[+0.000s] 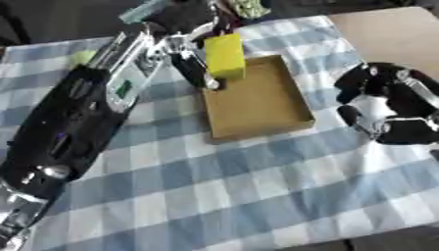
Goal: Pick up objects on the table and place them in the box.
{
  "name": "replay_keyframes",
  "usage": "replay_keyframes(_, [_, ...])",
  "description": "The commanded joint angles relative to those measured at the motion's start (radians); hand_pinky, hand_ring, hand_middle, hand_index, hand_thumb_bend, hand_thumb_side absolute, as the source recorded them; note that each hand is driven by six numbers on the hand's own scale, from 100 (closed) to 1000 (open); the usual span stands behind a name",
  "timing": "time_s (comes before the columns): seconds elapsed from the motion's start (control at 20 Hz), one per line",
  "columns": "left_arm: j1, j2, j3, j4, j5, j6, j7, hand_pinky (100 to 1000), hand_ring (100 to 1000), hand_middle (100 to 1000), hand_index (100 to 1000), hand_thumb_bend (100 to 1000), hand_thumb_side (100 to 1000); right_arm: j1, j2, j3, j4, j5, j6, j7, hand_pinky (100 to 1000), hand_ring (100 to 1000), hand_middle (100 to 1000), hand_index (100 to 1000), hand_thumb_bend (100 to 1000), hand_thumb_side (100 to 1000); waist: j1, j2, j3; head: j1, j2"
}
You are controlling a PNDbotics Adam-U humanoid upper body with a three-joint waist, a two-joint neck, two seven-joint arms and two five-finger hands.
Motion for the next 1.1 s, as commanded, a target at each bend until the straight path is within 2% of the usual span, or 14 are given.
replay_keyframes(0.05, [-0.032, -0.028, 0.014, 0.046, -0.036, -0.018, 0.023, 589, 444, 441, 655, 552, 223, -0.021, -0.008, 0.008, -0.007, -0.008, -0.002, 0.017, 609, 607, 649, 670, 277, 208, -0.003, -0.011, -0.011, 0.006, -0.029])
replay_keyframes(0.5, [-0.002, -0.072, 0.038, 0.17, -0.144, -0.041, 0.054, 601, 471, 478, 696, 607, 265, -0.027, 0.001, 0.017, -0.005, -0.007, -0.002, 0.03, 609, 607, 648, 669, 278, 211, -0.004, 0.004, -0.034, -0.001, -0.047])
replay_keyframes(0.75, [0.007, -0.082, 0.048, 0.209, -0.144, -0.065, 0.06, 640, 555, 576, 763, 760, 400, -0.027, 0.003, 0.016, -0.004, -0.008, -0.001, 0.029, 608, 607, 648, 669, 277, 211, -0.006, 0.006, -0.037, -0.009, -0.056])
replay_keyframes(0.9, [0.009, -0.081, 0.047, 0.209, -0.127, -0.075, 0.046, 666, 595, 621, 781, 827, 440, -0.025, 0.004, 0.015, -0.003, -0.008, -0.001, 0.028, 608, 607, 648, 669, 277, 211, -0.005, 0.004, -0.036, -0.011, -0.055])
replay_keyframes(0.95, [0.01, -0.08, 0.049, 0.205, -0.12, -0.075, 0.044, 678, 612, 644, 787, 907, 478, -0.025, 0.004, 0.015, -0.002, -0.008, 0.0, 0.027, 608, 607, 648, 670, 277, 211, -0.005, 0.003, -0.034, -0.013, -0.055])
replay_keyframes(1.1, [0.01, -0.072, 0.058, 0.18, -0.088, -0.066, 0.045, 683, 620, 656, 791, 965, 504, -0.02, 0.004, 0.013, 0.0, -0.008, 0.0, 0.026, 608, 607, 647, 670, 277, 211, -0.006, -0.002, -0.026, -0.017, -0.054])
